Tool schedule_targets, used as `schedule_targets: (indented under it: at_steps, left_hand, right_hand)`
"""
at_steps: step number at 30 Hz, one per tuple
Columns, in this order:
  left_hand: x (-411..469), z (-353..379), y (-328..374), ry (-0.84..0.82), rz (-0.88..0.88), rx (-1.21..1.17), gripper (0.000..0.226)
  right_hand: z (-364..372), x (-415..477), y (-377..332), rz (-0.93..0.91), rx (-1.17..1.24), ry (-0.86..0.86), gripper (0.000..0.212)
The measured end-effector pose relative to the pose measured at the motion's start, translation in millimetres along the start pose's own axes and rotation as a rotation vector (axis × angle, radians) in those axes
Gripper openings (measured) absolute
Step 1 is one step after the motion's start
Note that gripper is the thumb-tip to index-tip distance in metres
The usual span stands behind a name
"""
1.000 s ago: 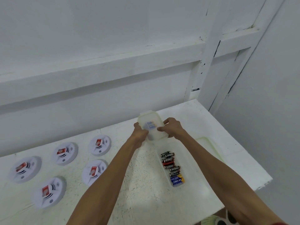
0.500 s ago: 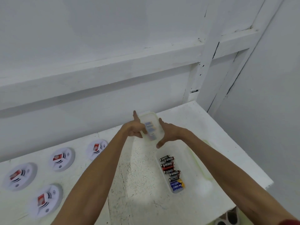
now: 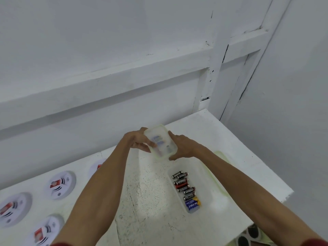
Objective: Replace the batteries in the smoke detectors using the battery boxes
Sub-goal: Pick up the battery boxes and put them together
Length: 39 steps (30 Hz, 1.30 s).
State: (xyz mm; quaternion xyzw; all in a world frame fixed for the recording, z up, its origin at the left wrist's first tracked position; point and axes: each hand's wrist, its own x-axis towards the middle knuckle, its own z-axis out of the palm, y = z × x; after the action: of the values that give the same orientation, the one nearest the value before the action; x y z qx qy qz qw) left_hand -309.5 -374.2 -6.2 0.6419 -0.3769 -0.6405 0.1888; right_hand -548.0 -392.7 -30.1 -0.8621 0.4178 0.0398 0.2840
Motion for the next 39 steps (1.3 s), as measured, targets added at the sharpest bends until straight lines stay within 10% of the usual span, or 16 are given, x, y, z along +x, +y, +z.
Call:
schedule_targets:
  at_steps: [13,19,23,28,33,39]
  left_hand:
    - [-47.6,92.9,-85.0,0.318,0.097,-0.405,0.072]
    - [-77.7,144.7,-105.3,0.121,0.071,-0.295,0.058]
    - [-84.1,164.1,-114.2,0.070,0.108,-0.294,0.055]
    - [-84.2,173.4,-127.8,0.104,0.154,-0.310,0.057]
    - [-89.0,178.7,-125.7,0.201,0.197,-0.339,0.051]
    - [-90.0,179.6,-121.9,0.236,0.141,-0.451,0.057]
  right_hand:
    - [-1.2,-99.4,58.3,0.547,-0.006,0.313,0.077]
    - [10.0,-165.4,80.8,0.912,0.092,0.138,0.134]
    - [23.9,-181.2,78.1,0.979,0.118,0.207,0.128]
    - [13.8,-183.7,66.6,0.867,0.329,0.358,0.112]
    - [-7.4,-183.9,20.6,0.654,0.291,0.426,0.038]
    - [22.7,-176.9,-72.8,0.427,-0.110,0.297,0.040]
